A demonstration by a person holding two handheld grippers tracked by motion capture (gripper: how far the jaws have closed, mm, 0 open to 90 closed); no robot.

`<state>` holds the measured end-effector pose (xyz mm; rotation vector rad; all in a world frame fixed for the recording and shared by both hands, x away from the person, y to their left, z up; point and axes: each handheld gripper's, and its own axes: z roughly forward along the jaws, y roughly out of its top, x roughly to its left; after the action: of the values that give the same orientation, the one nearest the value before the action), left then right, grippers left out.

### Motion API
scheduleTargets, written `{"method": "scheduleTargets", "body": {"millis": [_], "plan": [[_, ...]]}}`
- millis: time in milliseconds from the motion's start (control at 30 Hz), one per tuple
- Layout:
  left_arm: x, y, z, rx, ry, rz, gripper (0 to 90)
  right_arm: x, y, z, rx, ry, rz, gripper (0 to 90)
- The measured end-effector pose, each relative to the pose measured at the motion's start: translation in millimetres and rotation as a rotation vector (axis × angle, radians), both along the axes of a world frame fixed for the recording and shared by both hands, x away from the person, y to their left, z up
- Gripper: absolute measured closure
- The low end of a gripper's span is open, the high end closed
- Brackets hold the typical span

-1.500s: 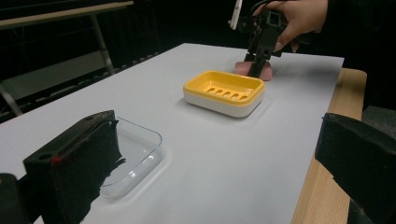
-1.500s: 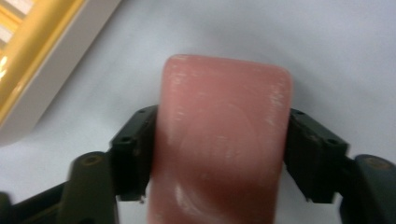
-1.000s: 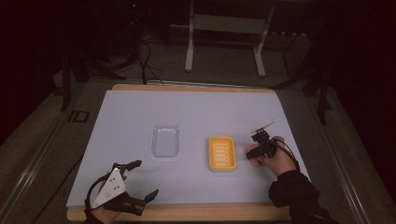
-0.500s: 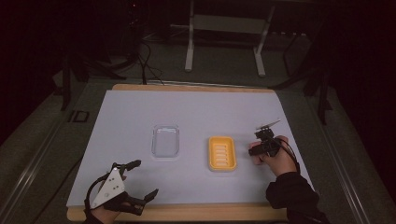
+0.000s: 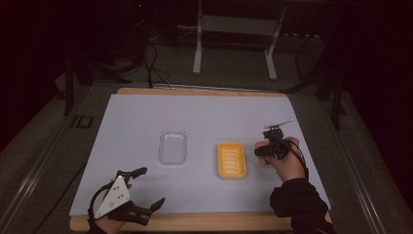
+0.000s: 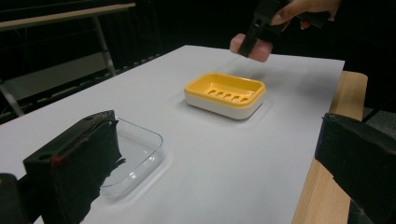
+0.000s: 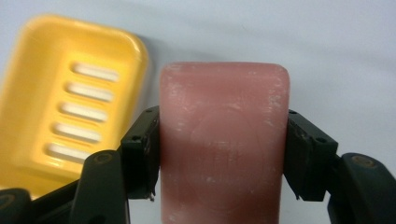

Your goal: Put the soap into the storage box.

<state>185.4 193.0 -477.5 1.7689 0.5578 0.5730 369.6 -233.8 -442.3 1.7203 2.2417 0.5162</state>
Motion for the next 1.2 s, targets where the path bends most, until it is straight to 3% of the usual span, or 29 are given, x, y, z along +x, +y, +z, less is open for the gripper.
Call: {"method": "scheduleTargets", "body": {"millis": [367, 667, 1033, 1200], "plan": [[-1.2, 0.4, 0.7, -0.005, -0.007, 0.001, 0.6, -7.2, 35.5, 23.2, 0.068, -0.074, 0.023, 37.8], [-1.3, 0.1, 0.8, 0.0, -0.008, -0.004, 0.6, -13.5, 59.7, 23.4, 0.14, -0.105, 0.02, 37.8], [-1.8, -0.1, 0.8, 0.002, -0.01, -0.007, 0.6, -20.1, 82.4, 2.6, 0.164, -0.08, 0.019, 37.8], [-2.0, -0.3, 0.9, 0.004, -0.011, -0.009, 0.6, -22.0, 84.7, -10.8, 0.202, -0.053, 0.003, 37.8]]}}
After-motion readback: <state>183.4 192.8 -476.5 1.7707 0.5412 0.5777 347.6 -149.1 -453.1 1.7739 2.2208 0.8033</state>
